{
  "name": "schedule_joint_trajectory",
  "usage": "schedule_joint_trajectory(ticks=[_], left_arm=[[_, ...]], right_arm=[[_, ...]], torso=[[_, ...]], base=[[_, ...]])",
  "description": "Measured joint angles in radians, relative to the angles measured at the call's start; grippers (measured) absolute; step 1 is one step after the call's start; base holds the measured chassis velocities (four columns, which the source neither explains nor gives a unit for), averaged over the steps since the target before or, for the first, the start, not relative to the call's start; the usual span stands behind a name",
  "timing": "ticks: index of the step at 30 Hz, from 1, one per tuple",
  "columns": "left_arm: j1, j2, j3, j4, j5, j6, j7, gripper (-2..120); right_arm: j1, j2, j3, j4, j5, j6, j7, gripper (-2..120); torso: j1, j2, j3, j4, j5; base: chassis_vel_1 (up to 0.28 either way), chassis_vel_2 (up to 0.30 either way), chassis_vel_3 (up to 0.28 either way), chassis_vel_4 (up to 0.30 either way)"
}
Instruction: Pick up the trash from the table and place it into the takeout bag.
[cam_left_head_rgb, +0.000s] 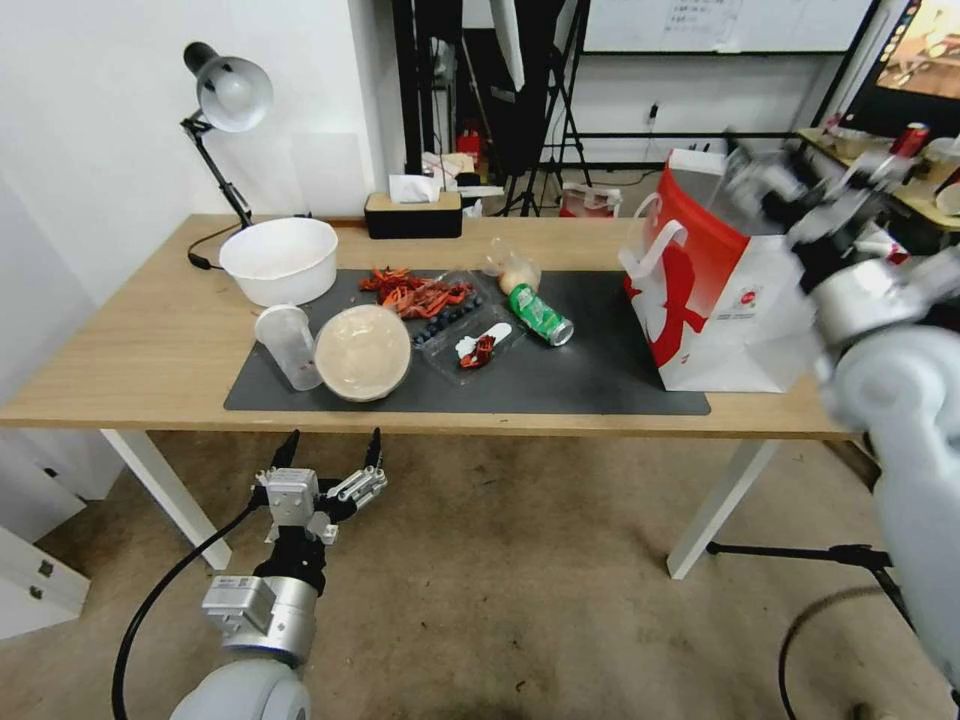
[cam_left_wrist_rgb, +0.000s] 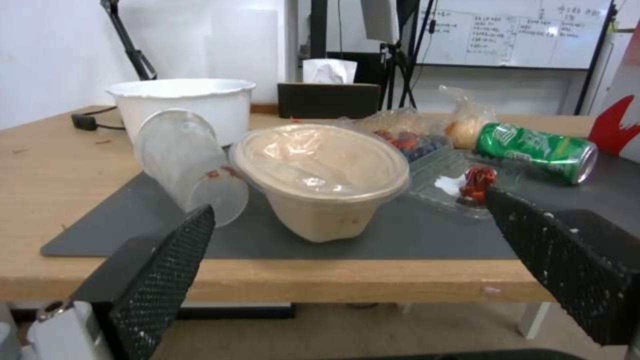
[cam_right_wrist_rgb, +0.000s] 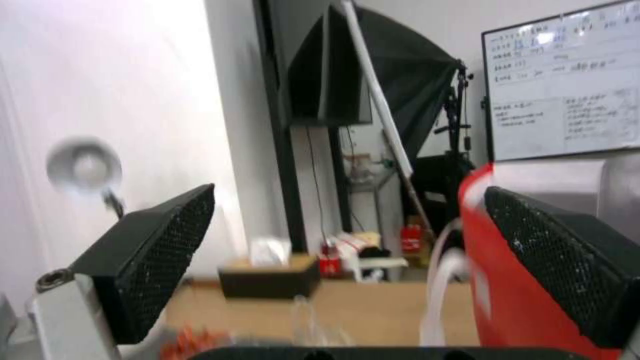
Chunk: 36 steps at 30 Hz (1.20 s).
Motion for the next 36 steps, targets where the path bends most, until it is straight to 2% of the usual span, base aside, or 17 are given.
schedule_joint_trajectory(ticks=[1, 4, 9, 12, 15, 24, 32, 36], left_arm=[[0.0, 0.0, 0.0, 0.0, 0.0, 0.0, 0.0, 100], [-0.003, 0.0, -0.003, 0.006, -0.002, -0.004, 0.0, 100], [-0.005, 0.0, -0.007, 0.012, -0.005, -0.006, 0.001, 100], [-0.008, 0.0, -0.009, 0.018, -0.007, -0.007, 0.001, 100], [-0.01, 0.0, -0.01, 0.02, -0.009, -0.008, 0.001, 100], [-0.013, 0.001, -0.009, 0.028, -0.011, -0.009, 0.0, 100], [-0.013, 0.001, -0.01, 0.029, -0.011, -0.011, 0.0, 100], [-0.013, 0.001, -0.01, 0.03, -0.012, -0.013, 0.0, 100]], right_arm=[[0.0, 0.0, 0.0, 0.0, 0.0, 0.0, 0.0, 100], [-0.118, 0.04, -0.021, 0.031, -0.164, 0.045, 0.008, 100], [-0.257, 0.077, -0.022, 0.068, -0.296, 0.094, 0.044, 100], [-0.37, 0.111, -0.021, 0.073, -0.42, 0.188, 0.075, 100], [-0.438, 0.133, -0.036, 0.077, -0.464, 0.234, 0.115, 100], [-0.512, 0.174, -0.102, 0.018, -0.524, 0.312, 0.17, 100], [-0.516, 0.184, -0.132, 0.001, -0.536, 0.326, 0.174, 100], [-0.479, 0.181, -0.153, 0.004, -0.516, 0.299, 0.182, 100]], torso=[[0.0, 0.0, 0.0, 0.0, 0.0], [0.0, 0.0, 0.0, 0.0001, 0.0003], [0.0, 0.0, 0.0, -0.0002, 0.0001], [0.0, 0.0, 0.0, -0.0002, 0.0001], [0.0, 0.0, 0.0, -0.0002, 0.0], [0.0, 0.0, 0.0, 0.0001, 0.0002], [0.0, 0.0, 0.0, 0.0, 0.0], [0.0, 0.0, 0.0, 0.0001, 0.0001]], base=[[0.0, 0.0, 0.0, 0.0], [0.0, 0.0, 0.0, 0.0], [0.0, 0.0, 0.0, 0.0], [0.0, 0.0, 0.0, 0.0], [0.0, 0.0, 0.0, 0.0], [0.0, 0.0, 0.0, 0.0], [0.0, 0.0, 0.0, 0.0], [0.0, 0.0, 0.0, 0.0]])
